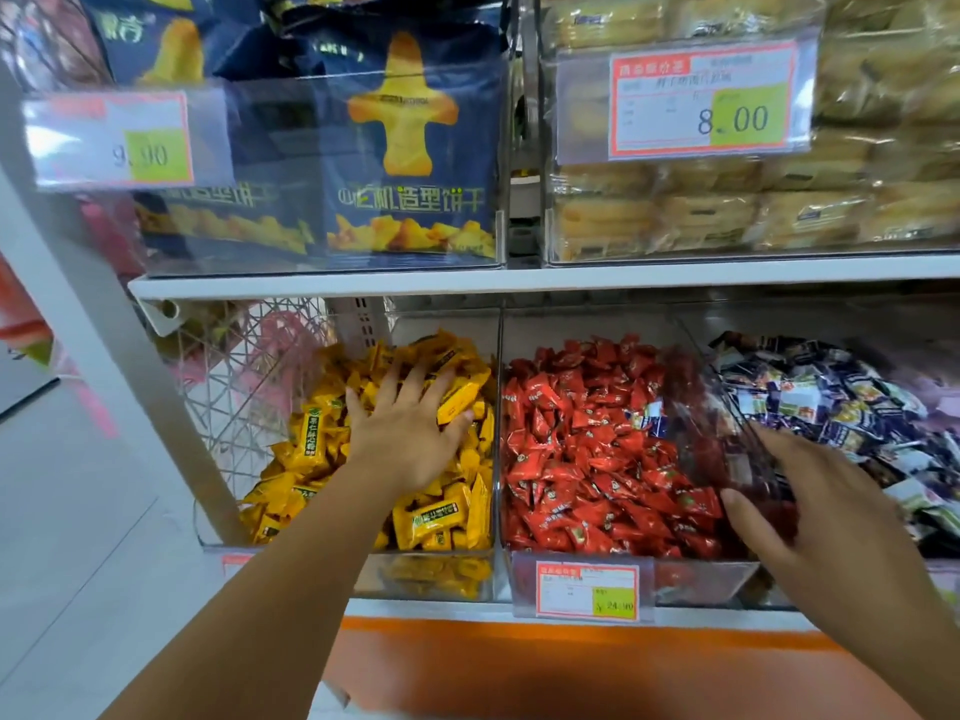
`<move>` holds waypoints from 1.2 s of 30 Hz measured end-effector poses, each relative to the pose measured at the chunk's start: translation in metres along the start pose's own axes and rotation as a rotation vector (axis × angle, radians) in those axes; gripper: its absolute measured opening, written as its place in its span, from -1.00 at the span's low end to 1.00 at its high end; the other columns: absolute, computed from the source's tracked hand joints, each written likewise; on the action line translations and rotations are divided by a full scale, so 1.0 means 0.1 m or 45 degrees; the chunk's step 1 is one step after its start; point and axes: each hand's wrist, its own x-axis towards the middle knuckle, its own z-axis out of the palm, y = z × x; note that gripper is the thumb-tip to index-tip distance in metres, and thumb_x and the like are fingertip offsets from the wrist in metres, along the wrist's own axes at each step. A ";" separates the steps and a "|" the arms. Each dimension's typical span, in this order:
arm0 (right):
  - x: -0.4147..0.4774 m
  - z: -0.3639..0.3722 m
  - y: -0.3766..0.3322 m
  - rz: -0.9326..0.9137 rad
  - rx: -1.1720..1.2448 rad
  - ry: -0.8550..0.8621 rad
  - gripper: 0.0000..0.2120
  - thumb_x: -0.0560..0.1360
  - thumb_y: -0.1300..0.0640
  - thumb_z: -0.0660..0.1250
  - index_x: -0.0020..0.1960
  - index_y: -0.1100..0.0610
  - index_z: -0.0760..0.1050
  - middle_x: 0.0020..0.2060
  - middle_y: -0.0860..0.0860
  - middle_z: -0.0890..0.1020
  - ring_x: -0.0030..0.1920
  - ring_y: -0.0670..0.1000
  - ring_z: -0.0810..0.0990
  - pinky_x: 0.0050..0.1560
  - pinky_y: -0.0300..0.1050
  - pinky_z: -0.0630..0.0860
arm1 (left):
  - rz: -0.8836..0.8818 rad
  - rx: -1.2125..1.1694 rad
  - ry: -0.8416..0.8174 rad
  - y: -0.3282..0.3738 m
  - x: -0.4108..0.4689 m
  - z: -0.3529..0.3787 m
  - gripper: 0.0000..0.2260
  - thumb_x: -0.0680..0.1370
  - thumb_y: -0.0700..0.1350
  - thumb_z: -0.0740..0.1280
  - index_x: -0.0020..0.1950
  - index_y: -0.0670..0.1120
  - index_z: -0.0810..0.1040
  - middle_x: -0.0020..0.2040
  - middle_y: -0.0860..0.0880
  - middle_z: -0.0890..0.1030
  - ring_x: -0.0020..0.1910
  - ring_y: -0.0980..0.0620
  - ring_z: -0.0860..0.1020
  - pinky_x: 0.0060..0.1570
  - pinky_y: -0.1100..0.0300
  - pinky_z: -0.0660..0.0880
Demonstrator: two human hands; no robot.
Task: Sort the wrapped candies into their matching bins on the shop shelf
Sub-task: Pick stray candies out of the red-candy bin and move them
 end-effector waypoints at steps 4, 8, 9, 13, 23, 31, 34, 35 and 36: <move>-0.02 -0.02 -0.01 0.008 0.001 -0.011 -0.32 0.42 -0.25 0.14 0.43 0.11 0.36 0.23 0.12 0.54 0.28 0.17 0.45 0.24 0.15 0.42 | -0.082 -0.082 -0.161 0.03 0.10 -0.16 -0.36 0.54 0.41 -0.06 0.56 0.23 -0.12 0.60 0.03 -0.10 0.56 -0.09 -0.22 0.43 -0.34 -0.23; -0.03 -0.06 0.00 0.004 0.046 -0.042 -0.29 0.41 -0.31 0.07 0.46 0.04 0.30 0.28 0.04 0.51 0.33 0.09 0.39 0.28 0.07 0.38 | -0.028 -0.283 -0.329 -0.01 0.03 -0.44 -0.14 0.42 0.31 0.34 0.52 0.32 -0.17 0.60 -0.04 -0.10 0.56 -0.16 -0.16 0.45 -0.33 -0.10; -0.03 -0.06 0.01 -0.009 0.055 -0.048 -0.28 0.41 -0.32 0.06 0.46 0.02 0.29 0.29 0.02 0.50 0.33 0.08 0.39 0.29 0.07 0.37 | -0.012 -0.339 -0.359 0.00 0.02 -0.54 -0.08 0.35 0.29 0.37 0.52 0.34 -0.16 0.60 -0.06 -0.05 0.56 -0.17 -0.10 0.46 -0.29 -0.03; 0.00 -0.08 0.06 -0.013 0.214 -0.065 -0.37 0.49 -0.24 0.18 0.49 -0.02 0.23 0.36 -0.04 0.42 0.38 -0.01 0.34 0.35 -0.02 0.33 | 0.090 -0.319 -0.151 0.42 -0.06 -0.84 -0.19 0.23 0.28 0.23 0.49 0.12 0.30 0.47 -0.11 0.37 0.45 -0.15 0.30 0.39 0.02 0.29; 0.11 0.01 0.22 -0.119 0.105 0.203 -0.49 0.47 -0.27 0.17 0.26 0.02 0.51 -0.05 -0.09 0.62 0.02 0.03 0.47 -0.02 0.01 0.43 | 0.501 -0.418 -0.269 2.00 0.33 -0.08 -0.53 0.53 -0.04 0.40 0.41 -0.11 0.44 0.30 -0.12 0.55 0.26 -0.08 0.50 0.17 0.24 0.37; 0.11 0.08 0.25 -0.220 0.124 0.360 -0.55 0.48 -0.20 0.19 0.17 0.06 0.58 -0.15 -0.11 0.62 -0.08 -0.03 0.50 -0.13 -0.20 0.38 | 0.434 -0.557 -0.142 1.95 0.59 0.24 -0.62 0.49 -0.13 0.44 0.31 -0.07 0.54 0.20 -0.11 0.61 0.15 -0.07 0.54 0.04 0.26 0.36; 0.12 0.09 0.25 -0.246 0.113 0.386 -0.58 0.49 -0.18 0.21 0.15 0.08 0.60 -0.18 -0.10 0.62 -0.08 -0.02 0.51 -0.13 -0.23 0.37 | 0.350 -0.872 -0.143 1.87 0.60 0.21 -0.77 0.50 -0.15 0.44 0.15 -0.08 0.62 -0.01 -0.07 0.65 -0.15 0.04 0.56 -0.22 0.33 0.36; 0.12 0.10 0.25 -0.247 0.116 0.392 -0.58 0.48 -0.17 0.21 0.14 0.08 0.60 -0.18 -0.10 0.62 -0.09 -0.02 0.50 -0.13 -0.26 0.33 | 0.334 -0.978 -0.171 1.84 0.59 0.18 -0.82 0.51 -0.15 0.43 0.11 -0.06 0.62 -0.08 -0.04 0.65 -0.24 0.09 0.53 -0.28 0.36 0.37; 0.12 0.09 0.25 -0.249 0.122 0.396 -0.58 0.48 -0.17 0.21 0.13 0.08 0.60 -0.19 -0.10 0.62 -0.09 -0.03 0.50 -0.14 -0.29 0.29 | 0.330 -1.065 -0.187 1.81 0.58 0.14 -0.84 0.52 -0.15 0.42 0.09 -0.02 0.62 -0.10 -0.01 0.65 -0.25 0.11 0.52 -0.25 0.37 0.38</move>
